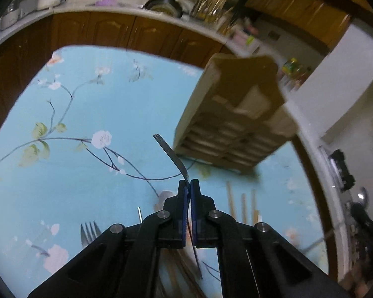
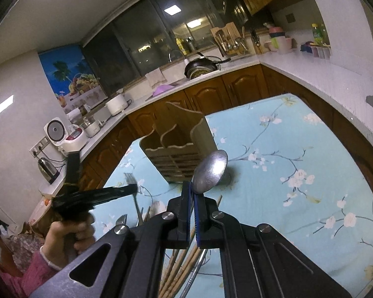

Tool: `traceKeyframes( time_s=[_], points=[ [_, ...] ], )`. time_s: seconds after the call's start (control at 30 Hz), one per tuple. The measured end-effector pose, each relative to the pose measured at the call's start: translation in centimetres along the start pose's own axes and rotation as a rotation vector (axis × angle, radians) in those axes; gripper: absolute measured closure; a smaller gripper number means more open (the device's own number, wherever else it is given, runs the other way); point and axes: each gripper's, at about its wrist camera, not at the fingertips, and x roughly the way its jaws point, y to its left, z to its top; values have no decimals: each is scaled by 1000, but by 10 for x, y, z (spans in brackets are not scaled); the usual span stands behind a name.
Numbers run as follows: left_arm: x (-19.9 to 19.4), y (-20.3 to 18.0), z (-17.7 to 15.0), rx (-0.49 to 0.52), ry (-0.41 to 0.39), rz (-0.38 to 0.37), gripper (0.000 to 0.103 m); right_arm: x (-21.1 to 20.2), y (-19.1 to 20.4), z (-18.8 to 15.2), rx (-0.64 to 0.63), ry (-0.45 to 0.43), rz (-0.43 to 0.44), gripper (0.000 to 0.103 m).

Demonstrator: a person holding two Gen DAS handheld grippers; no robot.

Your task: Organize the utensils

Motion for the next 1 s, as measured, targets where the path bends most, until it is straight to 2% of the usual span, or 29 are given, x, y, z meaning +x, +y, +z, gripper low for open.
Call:
traceKeyframes(
  time_s=[0.27,0.43,0.7,1.0],
  points=[
    [-59,2,-11,13,-121,-96,103,3,12,12,-29,-21,0,101],
    [-93,4,-18,40,-198,-104,103,7,15,19,-41,-37,-3,101],
    [-92,1,-16,80,-303,-85,103,16,19,37,-60,-69,-14,101],
    [-72,-18,21,148,-468,-31,103,29,26,96,-103,-174,-49,101]
  ],
)
